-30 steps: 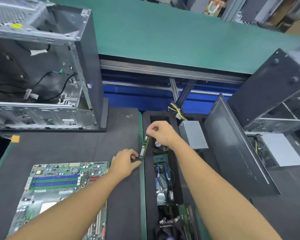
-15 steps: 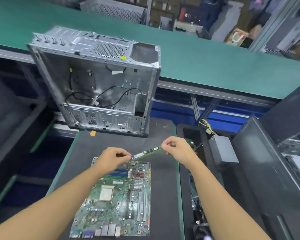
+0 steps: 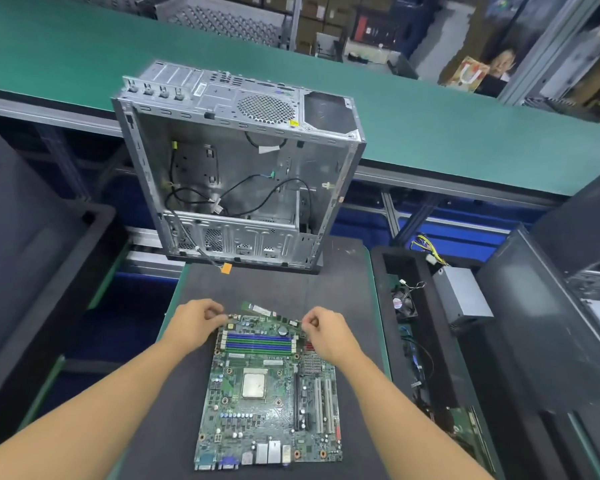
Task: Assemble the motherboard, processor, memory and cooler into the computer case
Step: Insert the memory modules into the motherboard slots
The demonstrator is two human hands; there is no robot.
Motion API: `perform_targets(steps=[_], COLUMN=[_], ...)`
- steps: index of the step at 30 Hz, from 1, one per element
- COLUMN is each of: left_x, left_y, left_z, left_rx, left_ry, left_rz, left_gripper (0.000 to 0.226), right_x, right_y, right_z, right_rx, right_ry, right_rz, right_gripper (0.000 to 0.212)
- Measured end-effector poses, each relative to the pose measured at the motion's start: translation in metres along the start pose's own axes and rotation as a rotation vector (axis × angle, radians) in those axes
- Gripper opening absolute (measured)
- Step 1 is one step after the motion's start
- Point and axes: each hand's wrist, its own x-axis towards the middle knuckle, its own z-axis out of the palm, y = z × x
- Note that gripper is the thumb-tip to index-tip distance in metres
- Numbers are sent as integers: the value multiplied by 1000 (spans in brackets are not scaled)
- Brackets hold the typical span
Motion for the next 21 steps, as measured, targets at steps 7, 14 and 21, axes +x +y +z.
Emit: perform_targets(steps=[7,14,21], left_x=[4,14,18], left_y=[-23,-23,-30], left_z=[7,15,14], left_rx=[-198,-267,-395], left_ry=[-90,-150,-179], left_rz=[-238,-296,-368], left_gripper=[20,18,17], right_x=[-3,5,12], right_y=[3,-1,-3], right_z=[31,39,34], right_rx=[324,291,37], right_ry=[60,47,21], right_rz=[137,92,-34], right_gripper=[21,23,17])
